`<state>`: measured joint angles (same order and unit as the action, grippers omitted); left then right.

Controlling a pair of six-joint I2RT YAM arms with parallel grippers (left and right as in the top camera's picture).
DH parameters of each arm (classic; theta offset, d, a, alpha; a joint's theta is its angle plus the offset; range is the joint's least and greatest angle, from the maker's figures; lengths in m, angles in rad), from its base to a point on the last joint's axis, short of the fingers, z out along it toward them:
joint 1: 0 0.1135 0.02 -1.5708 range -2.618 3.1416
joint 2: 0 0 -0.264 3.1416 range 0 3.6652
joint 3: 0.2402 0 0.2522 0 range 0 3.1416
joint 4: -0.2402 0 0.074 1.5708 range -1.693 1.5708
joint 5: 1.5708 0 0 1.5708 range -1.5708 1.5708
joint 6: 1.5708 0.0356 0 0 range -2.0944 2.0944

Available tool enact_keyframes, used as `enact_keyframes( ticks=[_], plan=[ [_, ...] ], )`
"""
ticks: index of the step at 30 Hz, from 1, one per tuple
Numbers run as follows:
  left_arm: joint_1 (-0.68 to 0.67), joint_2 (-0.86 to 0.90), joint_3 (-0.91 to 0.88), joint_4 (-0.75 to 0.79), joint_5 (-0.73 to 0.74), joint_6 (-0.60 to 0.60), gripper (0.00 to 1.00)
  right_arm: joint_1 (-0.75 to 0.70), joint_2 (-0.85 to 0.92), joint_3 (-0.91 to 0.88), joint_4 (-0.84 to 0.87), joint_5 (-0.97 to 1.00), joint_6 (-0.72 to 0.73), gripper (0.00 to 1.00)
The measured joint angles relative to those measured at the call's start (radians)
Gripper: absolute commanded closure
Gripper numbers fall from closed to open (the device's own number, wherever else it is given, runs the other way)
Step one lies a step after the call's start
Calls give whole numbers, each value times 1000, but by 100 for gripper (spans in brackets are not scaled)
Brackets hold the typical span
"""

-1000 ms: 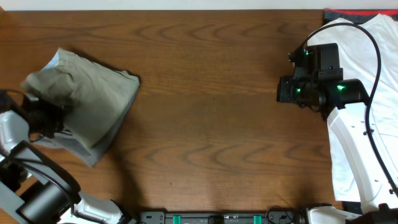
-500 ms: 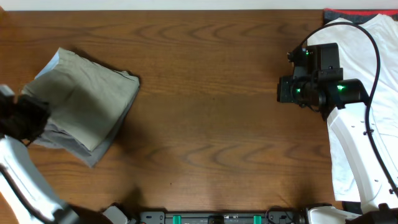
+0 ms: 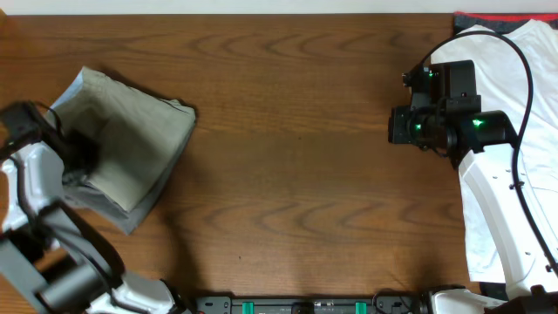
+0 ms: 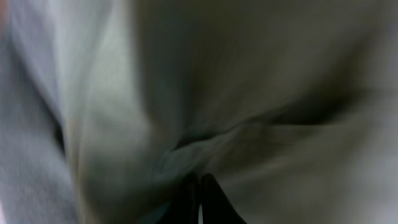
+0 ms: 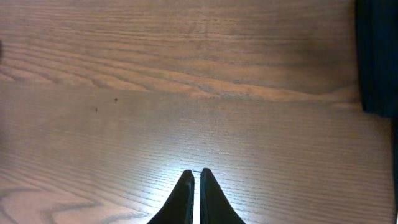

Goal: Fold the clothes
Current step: 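Press the left gripper on the stacked khaki shorts to flatten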

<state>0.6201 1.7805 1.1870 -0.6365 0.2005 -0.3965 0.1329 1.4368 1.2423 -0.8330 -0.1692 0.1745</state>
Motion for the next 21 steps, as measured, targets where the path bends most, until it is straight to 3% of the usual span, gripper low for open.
enact_keyframes(
  ticks=[4,13,16,21],
  plan=[
    [2,86,-29,28,-21,-109,94,0,0,0,0,-3,0,95],
    [1,75,-76,166,31,-277,90,0,0,0,0,-7,0,96],
    [3,76,-78,189,79,-282,89,0,0,0,0,-8,0,96],
    [8,63,-85,188,224,-173,74,0,0,0,0,-14,0,96]
  ],
)
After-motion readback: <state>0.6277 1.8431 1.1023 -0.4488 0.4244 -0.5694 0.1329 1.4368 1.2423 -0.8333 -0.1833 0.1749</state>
